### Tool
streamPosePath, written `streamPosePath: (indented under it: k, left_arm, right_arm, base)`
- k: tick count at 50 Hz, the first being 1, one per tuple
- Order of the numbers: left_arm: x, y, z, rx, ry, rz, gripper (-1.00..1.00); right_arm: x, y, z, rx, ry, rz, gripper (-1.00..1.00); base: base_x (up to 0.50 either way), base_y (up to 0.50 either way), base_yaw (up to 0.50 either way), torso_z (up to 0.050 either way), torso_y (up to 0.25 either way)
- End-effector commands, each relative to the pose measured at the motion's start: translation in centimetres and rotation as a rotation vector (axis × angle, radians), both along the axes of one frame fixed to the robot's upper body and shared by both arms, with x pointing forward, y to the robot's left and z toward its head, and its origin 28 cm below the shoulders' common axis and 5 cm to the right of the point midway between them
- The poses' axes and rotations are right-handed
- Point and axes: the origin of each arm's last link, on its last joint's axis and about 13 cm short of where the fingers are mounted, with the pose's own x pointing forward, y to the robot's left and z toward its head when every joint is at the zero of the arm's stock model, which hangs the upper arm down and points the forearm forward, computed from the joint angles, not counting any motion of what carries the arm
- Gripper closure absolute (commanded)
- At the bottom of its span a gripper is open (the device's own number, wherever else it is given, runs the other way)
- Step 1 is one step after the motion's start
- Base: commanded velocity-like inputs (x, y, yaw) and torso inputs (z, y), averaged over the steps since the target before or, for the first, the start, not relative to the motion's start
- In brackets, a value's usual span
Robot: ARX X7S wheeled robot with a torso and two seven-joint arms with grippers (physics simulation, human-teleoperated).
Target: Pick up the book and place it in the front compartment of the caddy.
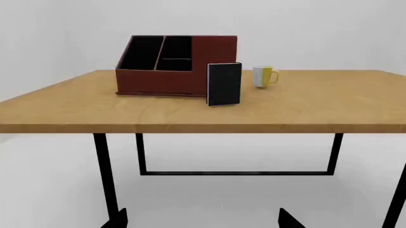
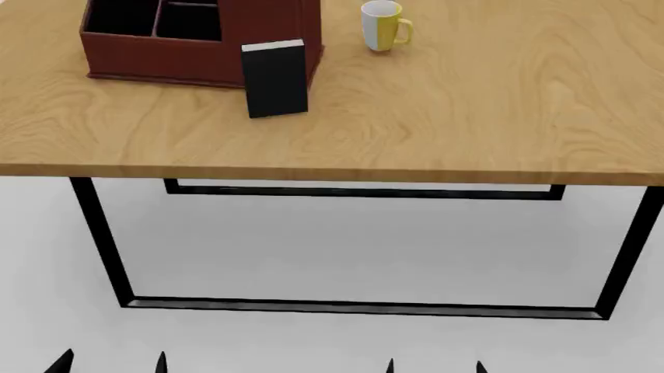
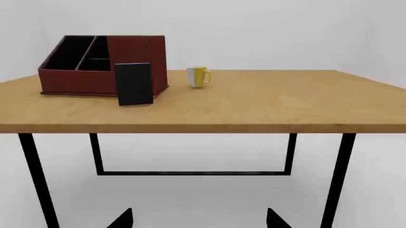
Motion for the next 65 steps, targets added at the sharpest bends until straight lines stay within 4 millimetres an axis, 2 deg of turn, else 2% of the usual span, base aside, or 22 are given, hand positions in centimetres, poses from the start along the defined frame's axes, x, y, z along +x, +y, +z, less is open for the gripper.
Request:
streamPosePath:
  k: [1,5,8,12,19,28,36,41,43,65]
  left_arm:
    - [0.0,0.0,0.0,0.000,0.000,0.000,-1.00]
    - [0.0,-0.1,0.4,0.011,0.002,-0.001,-1.00]
    - [0.0,0.2,1.1,0.018,0.015,0.015,-1.00]
    - [-0.4,0.6,2.4,0.044,0.011,0.022,-1.00]
    - [-1.1,1.3,6.5,0.057,-0.008,0.067,-1.00]
    - [-1.8,1.5,10.5,0.097,0.018,0.040,-1.00]
    - [-2.5,1.4,12.8,0.102,-0.002,0.022,-1.00]
    - [-2.8,1.3,13.8,0.101,-0.029,0.005,-1.00]
    - [-2.8,1.3,13.8,0.100,-0.033,0.005,-1.00]
    - [-2.7,1.0,13.3,0.116,-0.038,0.002,-1.00]
  right_arm:
    - [0.0,0.0,0.0,0.000,0.000,0.000,-1.00]
    - [0.0,0.1,0.4,0.001,-0.005,0.000,-1.00]
    - [0.0,-0.3,1.4,-0.074,-0.014,-0.023,-1.00]
    - [0.1,-1.3,4.3,-0.113,-0.044,-0.028,-1.00]
    - [-0.3,-2.4,10.3,-0.141,-0.081,-0.061,-1.00]
    - [-1.2,-2.5,13.9,-0.177,-0.087,-0.054,-1.00]
    - [-2.0,-2.4,16.9,-0.225,-0.106,-0.062,-1.00]
    - [-2.2,-2.4,17.7,-0.175,-0.146,-0.068,-1.00]
    - [-2.0,-2.4,17.5,-0.238,-0.123,-0.108,-1.00]
    - [-1.8,-2.6,16.9,-0.158,-0.133,-0.123,-1.00]
  base:
    - [0.00,0.00,0.00,0.000,0.000]
    - [0.00,0.00,0.00,0.000,0.000]
    - [0.00,0.00,0.00,0.000,0.000]
    - [0.00,0.00,0.00,0.000,0.000]
    - [0.00,0.00,0.00,0.000,0.000]
    - [0.00,0.00,0.00,0.000,0.000]
    - [0.00,0.00,0.00,0.000,0.000]
    - [0.00,0.00,0.00,0.000,0.000]
    - [0.00,0.00,0.00,0.000,0.000]
    - [0.01,0.50,0.00,0.000,0.000]
